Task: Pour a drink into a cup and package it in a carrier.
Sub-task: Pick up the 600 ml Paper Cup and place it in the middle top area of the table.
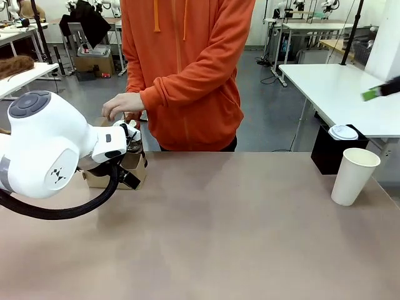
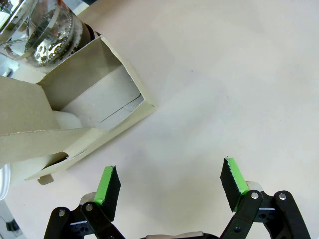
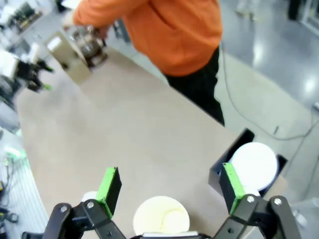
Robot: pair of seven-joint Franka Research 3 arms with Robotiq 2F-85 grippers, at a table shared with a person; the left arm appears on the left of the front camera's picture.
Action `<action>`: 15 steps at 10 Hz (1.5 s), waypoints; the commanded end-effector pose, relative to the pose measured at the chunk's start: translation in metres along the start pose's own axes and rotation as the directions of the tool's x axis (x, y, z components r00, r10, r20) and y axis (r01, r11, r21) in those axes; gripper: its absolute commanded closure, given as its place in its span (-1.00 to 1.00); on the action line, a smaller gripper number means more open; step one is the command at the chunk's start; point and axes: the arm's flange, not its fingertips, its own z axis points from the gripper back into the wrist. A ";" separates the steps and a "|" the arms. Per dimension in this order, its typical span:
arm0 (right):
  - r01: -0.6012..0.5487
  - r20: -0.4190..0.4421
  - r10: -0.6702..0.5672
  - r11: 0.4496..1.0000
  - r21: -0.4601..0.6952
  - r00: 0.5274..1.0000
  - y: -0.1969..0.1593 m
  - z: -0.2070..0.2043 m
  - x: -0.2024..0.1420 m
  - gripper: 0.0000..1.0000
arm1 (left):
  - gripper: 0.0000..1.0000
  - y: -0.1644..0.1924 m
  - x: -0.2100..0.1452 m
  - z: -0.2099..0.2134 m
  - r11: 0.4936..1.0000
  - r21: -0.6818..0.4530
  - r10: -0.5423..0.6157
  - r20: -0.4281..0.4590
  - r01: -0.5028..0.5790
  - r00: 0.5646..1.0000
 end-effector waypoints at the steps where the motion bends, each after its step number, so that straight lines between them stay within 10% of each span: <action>1: -0.021 0.153 -0.007 0.983 0.180 0.988 -0.056 0.015 -0.051 -1.00 | -1.00 0.000 0.000 0.000 1.000 0.000 0.001 0.000 -0.001 1.000; 6: -0.241 0.382 0.126 0.932 0.270 0.916 -0.100 0.001 -0.167 -1.00 | -1.00 0.000 0.000 0.000 1.000 0.000 0.001 0.000 -0.001 1.000; 9: -0.263 0.495 0.127 0.940 0.215 0.859 -0.098 -0.007 -0.178 -1.00 | -1.00 0.000 0.000 0.000 1.000 0.000 0.001 0.000 -0.001 1.000; 12: -0.237 0.387 0.122 0.935 0.264 0.914 -0.098 -0.015 -0.191 -1.00 | -1.00 0.000 0.000 0.000 1.000 0.000 0.001 0.000 -0.001 1.000; 15: -0.262 0.554 0.095 0.937 0.231 0.827 -0.101 -0.041 -0.224 -1.00 | -1.00 0.000 0.000 0.000 1.000 0.000 0.001 0.000 -0.001 1.000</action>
